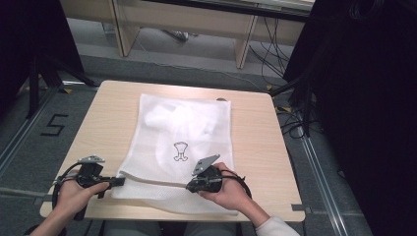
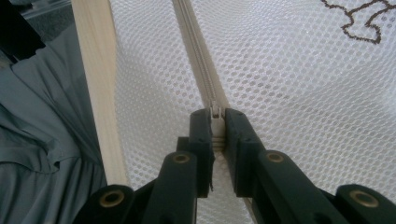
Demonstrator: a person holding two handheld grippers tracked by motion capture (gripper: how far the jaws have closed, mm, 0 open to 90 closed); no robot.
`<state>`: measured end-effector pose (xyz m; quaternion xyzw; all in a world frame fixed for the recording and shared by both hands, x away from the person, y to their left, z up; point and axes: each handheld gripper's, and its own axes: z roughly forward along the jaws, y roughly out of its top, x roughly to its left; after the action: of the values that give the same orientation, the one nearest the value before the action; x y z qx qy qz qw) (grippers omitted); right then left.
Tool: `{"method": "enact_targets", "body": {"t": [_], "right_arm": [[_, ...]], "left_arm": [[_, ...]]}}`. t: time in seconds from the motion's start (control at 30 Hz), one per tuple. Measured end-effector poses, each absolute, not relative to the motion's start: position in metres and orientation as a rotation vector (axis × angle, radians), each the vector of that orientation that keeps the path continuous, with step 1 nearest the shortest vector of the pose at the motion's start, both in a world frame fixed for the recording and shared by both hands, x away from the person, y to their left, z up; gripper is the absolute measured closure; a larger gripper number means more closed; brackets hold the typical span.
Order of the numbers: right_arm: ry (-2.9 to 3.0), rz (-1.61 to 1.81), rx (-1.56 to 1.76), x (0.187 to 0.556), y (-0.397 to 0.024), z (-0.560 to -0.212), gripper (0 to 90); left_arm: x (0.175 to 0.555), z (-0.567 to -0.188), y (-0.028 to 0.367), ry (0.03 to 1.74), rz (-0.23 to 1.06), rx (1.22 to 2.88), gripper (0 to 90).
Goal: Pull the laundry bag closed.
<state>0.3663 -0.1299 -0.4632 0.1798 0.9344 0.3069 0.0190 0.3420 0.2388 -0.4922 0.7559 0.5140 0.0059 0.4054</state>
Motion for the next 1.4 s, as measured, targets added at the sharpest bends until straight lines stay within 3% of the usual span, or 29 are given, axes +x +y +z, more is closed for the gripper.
{"method": "enact_targets", "body": {"t": [1.4], "right_arm": [[2.876, 0.962, 0.595, 0.365, -0.151, -0.459, 82.6]], "left_arm": [[0.342, -0.492, 0.240, 1.302, 0.024, 1.903, 85.6]]}}
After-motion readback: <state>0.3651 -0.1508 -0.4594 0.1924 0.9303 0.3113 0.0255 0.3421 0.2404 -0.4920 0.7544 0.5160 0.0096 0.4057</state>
